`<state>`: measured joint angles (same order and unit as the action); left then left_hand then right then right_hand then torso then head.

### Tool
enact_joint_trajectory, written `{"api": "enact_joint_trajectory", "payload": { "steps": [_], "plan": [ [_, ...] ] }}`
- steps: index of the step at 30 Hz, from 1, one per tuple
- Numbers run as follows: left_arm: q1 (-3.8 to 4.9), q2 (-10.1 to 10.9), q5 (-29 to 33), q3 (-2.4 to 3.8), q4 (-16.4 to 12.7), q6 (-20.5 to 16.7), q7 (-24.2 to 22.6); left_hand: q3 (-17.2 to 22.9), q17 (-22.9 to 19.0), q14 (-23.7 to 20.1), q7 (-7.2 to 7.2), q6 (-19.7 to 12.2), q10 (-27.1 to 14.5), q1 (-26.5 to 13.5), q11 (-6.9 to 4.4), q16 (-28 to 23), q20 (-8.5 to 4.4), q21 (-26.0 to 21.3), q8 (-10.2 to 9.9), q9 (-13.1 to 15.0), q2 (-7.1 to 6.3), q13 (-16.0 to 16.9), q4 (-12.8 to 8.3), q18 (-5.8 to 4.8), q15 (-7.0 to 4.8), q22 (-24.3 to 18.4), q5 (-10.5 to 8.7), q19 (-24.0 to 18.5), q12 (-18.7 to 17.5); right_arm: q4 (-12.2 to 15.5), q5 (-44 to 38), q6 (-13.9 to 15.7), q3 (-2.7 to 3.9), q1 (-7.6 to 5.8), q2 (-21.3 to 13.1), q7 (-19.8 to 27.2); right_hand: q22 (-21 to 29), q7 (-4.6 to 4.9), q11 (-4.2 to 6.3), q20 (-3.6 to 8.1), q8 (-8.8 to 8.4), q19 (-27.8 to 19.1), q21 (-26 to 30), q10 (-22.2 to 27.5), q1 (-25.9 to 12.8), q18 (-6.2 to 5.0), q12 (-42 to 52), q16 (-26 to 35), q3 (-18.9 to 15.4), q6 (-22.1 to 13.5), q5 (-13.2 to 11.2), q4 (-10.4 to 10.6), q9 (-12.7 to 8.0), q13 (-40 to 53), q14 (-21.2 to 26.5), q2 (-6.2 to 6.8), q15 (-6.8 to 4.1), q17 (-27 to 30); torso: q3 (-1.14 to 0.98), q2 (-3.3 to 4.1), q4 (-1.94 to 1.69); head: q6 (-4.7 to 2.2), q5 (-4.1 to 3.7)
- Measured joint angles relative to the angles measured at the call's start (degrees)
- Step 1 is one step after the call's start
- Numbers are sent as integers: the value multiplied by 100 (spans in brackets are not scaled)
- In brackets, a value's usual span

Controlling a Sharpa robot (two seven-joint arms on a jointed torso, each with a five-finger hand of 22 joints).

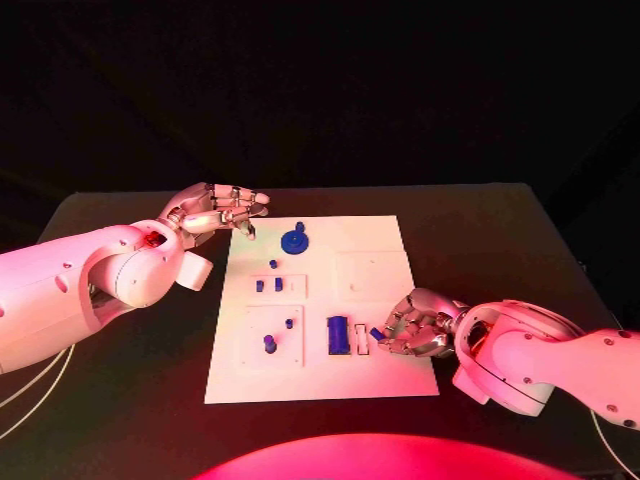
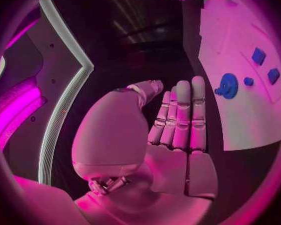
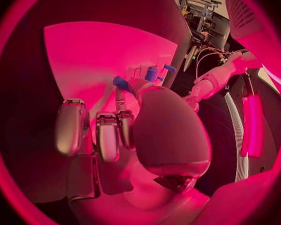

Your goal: Assemble the parts on the task board

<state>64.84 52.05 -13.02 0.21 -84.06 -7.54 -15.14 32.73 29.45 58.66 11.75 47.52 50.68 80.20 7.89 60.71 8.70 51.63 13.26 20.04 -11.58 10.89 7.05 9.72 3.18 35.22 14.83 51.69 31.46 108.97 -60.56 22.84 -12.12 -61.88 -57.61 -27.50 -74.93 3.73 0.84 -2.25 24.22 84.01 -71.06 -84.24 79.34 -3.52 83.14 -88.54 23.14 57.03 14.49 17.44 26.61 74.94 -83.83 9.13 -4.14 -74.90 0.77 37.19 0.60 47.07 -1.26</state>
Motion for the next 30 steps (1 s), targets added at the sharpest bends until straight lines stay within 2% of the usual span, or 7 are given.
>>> {"api": "enact_joint_trajectory", "payload": {
  "steps": [1,8,11,14,16,20,30],
  "plan": [
    [0,0,0,0,-1,0,0,0,0,0,0,0,0,0,0,0,0,0,0,0,0,0,0,0,0,0,0,0,0,0,107,25,1,0,16,23,0,13,0,0,1,0,0,0,-65,0,0,0,152,-13,0,-122,0,0,0,11,0,0,-1,0,0,1,-1],
    [0,1,0,0,-9,0,0,0,0,0,0,0,0,0,0,0,0,0,0,0,0,0,0,0,0,0,0,0,0,-81,497,142,2,16,131,86,1,32,0,0,98,0,0,0,-381,0,0,0,457,-35,-9,-300,1,-1,0,69,1,0,3,-2,0,7,8],
    [0,4,0,0,-11,0,0,0,0,0,0,0,0,0,0,0,0,0,0,0,0,0,0,0,0,0,0,0,0,-110,591,197,1,30,192,91,1,36,0,0,196,0,0,0,-477,0,22,0,495,-39,-10,-303,2,-1,1,100,1,0,3,-1,0,7,9],
    [0,5,0,0,-12,0,0,0,-1,0,0,0,0,0,0,0,0,0,0,0,0,0,0,0,0,0,0,0,-1,-141,663,253,1,36,246,93,1,39,-1,0,197,0,0,0,-559,0,22,0,522,-42,-11,-317,10,-1,1,103,1,-5,2,1,-1,7,12],
    [0,6,0,0,-13,0,0,0,-1,0,0,0,0,0,0,0,0,0,0,0,0,0,0,0,0,0,0,0,-1,-163,696,280,1,38,275,93,1,40,-1,-1,197,0,0,0,-629,0,23,0,553,-43,-11,-314,186,-1,1,105,1,-5,0,1,-1,8,13],
    [0,7,0,0,-15,0,1,0,-1,0,0,0,0,0,0,0,0,0,0,0,0,1,0,0,0,0,0,0,-1,-213,750,304,1,41,331,89,1,45,-4,-1,208,0,0,3,-833,0,22,0,548,-48,-54,-293,336,-1,1,140,1,-4,0,1,-1,13,18],
    [0,11,0,0,-17,1,3,0,5,0,0,0,0,0,0,0,22,-26,0,0,0,-5,0,0,0,-12,0,22,-1,-289,805,265,1,50,449,58,2,45,-23,-1,231,0,22,22,-1072,0,22,0,371,-43,-52,-184,337,-2,1,214,2,-4,0,0,3,24,28]
  ]
}}
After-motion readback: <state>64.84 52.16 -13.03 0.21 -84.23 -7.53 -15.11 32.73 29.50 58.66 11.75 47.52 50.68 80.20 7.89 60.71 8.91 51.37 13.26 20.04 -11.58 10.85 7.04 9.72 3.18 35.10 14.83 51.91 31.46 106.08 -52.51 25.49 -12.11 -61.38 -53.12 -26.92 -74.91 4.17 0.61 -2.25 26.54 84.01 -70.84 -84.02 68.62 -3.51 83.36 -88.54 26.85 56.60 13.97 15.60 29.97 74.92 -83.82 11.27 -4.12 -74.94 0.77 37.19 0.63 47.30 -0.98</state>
